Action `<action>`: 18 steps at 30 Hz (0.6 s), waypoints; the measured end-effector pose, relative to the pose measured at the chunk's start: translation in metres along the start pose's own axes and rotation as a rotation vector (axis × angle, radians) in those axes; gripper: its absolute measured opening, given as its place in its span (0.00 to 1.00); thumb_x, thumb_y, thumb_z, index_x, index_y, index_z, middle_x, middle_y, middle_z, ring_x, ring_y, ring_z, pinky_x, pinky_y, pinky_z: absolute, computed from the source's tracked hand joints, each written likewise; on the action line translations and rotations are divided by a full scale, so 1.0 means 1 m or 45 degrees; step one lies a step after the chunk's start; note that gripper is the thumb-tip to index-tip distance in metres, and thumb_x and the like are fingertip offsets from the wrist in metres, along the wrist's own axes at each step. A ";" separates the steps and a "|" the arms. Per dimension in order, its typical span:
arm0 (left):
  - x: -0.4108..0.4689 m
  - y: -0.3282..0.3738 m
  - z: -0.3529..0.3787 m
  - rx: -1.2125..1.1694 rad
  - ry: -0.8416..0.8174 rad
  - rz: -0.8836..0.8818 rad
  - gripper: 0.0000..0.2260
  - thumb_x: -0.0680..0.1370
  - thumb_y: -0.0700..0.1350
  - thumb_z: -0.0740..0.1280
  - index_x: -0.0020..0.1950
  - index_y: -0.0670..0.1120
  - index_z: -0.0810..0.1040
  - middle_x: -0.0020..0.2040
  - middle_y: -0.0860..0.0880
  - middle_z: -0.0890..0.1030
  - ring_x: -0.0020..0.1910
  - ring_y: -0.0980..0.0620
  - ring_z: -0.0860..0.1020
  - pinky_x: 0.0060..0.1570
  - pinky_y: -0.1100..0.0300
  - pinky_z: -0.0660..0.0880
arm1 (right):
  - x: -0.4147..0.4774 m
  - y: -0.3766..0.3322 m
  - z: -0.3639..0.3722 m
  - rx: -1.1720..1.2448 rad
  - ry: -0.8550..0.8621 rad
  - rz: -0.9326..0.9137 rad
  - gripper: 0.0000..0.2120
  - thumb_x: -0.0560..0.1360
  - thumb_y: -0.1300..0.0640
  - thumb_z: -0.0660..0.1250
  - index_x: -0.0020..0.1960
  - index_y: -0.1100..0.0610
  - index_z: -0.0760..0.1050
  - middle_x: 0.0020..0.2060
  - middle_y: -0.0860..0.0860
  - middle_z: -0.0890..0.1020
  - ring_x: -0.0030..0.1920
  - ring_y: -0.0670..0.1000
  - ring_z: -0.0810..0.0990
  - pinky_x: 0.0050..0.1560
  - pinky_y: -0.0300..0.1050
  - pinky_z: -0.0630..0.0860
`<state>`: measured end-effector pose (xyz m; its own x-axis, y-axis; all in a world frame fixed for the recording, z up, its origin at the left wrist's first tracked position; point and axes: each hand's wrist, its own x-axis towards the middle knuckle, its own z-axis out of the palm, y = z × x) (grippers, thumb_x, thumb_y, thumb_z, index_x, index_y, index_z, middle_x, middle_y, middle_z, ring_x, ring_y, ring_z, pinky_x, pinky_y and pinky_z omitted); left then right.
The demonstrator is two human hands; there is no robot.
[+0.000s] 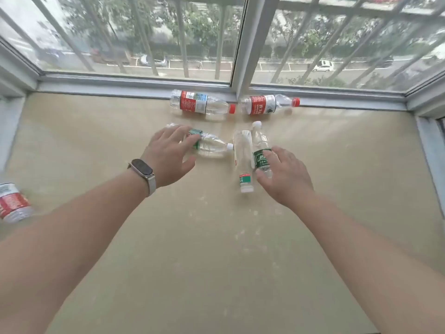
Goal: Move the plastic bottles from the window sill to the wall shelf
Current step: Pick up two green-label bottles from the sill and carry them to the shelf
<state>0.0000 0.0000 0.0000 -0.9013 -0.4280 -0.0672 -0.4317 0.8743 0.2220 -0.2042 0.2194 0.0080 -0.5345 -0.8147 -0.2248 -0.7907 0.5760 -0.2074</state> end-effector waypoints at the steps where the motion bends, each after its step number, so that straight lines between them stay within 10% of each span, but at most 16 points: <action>1: 0.008 -0.002 0.007 0.009 -0.039 0.014 0.26 0.75 0.54 0.58 0.69 0.45 0.76 0.68 0.40 0.75 0.67 0.38 0.72 0.67 0.42 0.66 | 0.007 0.005 0.007 0.008 -0.010 0.025 0.24 0.77 0.44 0.61 0.71 0.52 0.68 0.71 0.51 0.68 0.70 0.53 0.65 0.65 0.49 0.62; 18: 0.101 -0.052 0.107 0.146 -0.309 -0.060 0.30 0.76 0.59 0.67 0.76 0.50 0.66 0.75 0.44 0.68 0.72 0.41 0.67 0.72 0.45 0.59 | 0.090 0.049 0.098 0.180 -0.154 0.379 0.32 0.75 0.44 0.62 0.76 0.49 0.55 0.68 0.51 0.66 0.65 0.56 0.67 0.52 0.51 0.69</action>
<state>-0.0722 -0.0644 -0.1221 -0.8565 -0.4134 -0.3090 -0.4621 0.8809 0.1024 -0.2620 0.1808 -0.1159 -0.6895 -0.6008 -0.4045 -0.5519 0.7975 -0.2438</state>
